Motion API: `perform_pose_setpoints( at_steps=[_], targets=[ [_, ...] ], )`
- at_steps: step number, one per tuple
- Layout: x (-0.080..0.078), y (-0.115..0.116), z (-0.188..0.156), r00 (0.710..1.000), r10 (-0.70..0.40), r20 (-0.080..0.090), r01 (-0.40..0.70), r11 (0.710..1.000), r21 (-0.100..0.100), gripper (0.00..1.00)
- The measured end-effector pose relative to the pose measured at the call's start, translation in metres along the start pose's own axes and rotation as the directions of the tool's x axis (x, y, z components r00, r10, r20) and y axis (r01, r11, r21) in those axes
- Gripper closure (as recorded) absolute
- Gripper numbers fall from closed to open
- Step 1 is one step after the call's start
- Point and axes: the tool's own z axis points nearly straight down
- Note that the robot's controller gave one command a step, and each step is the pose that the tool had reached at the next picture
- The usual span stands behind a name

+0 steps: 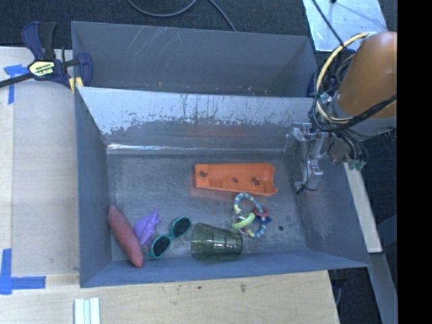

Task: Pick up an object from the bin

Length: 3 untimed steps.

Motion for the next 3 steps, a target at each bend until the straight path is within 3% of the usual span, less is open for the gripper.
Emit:
perform_pose_setpoints(
  at_steps=[1,2,3],
  targets=[
    [-0.001,0.0,-0.005,1.0,-0.002,0.007,0.002,1.0,0.001,0.0],
    [-0.014,0.029,0.016,0.998,0.056,0.01,-0.056,0.998,0.004,0.0],
    [-0.02,0.061,0.042,1.0,0.008,0.007,-0.008,1.0,-0.002,0.0]
  ],
)
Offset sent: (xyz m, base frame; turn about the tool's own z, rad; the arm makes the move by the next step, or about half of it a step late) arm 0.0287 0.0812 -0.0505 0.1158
